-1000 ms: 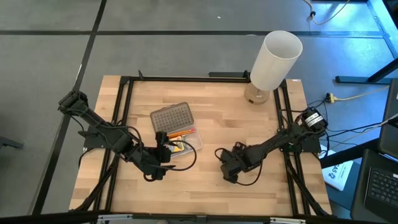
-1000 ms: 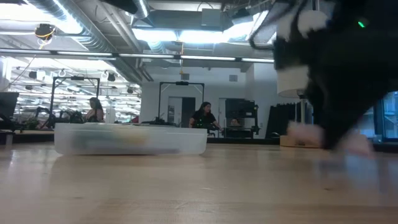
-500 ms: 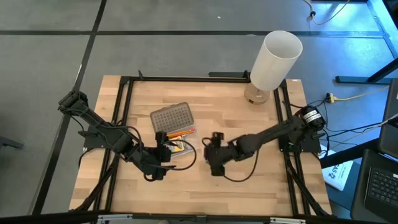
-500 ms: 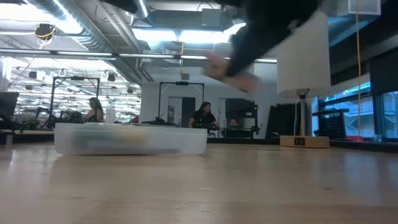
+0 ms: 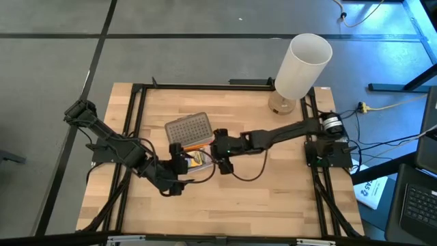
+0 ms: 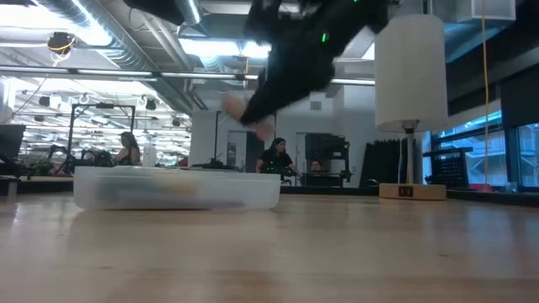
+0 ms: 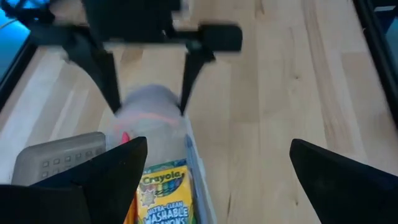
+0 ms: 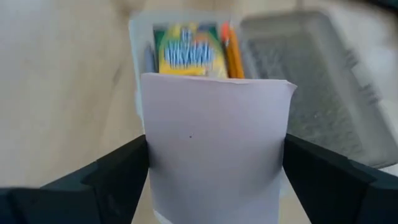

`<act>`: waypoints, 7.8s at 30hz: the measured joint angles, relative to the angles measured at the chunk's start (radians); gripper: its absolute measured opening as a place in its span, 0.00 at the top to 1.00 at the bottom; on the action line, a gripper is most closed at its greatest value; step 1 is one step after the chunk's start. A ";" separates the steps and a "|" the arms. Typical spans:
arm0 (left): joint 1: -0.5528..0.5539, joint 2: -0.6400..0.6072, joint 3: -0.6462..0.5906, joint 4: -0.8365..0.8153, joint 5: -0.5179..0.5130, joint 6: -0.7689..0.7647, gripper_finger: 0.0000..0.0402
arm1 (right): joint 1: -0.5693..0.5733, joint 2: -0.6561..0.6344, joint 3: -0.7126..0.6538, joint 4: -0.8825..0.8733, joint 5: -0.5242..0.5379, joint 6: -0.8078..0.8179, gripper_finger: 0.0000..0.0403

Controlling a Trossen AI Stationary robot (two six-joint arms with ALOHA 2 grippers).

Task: Pack school essentials
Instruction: Put the pink sticky notes into the transparent supply box, then close the transparent supply box

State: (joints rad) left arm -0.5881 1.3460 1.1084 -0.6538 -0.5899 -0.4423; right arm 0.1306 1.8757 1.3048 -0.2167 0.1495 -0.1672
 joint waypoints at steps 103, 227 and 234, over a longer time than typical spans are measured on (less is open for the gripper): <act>0.111 0.000 0.000 -0.111 -0.011 0.001 0.03 | -0.085 -0.090 0.002 -0.111 0.000 0.084 0.02; -0.046 0.127 -0.455 0.189 0.527 0.375 0.03 | -0.377 -0.074 -0.002 -0.102 -0.205 0.052 0.02; -0.073 0.125 -0.452 0.182 0.603 0.385 0.03 | -0.394 0.002 -0.001 -0.059 -0.340 0.000 0.02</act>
State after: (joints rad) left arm -0.6613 1.4712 0.6559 -0.4718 0.0134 -0.0570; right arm -0.2639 1.8774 1.3041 -0.2755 -0.1910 -0.1668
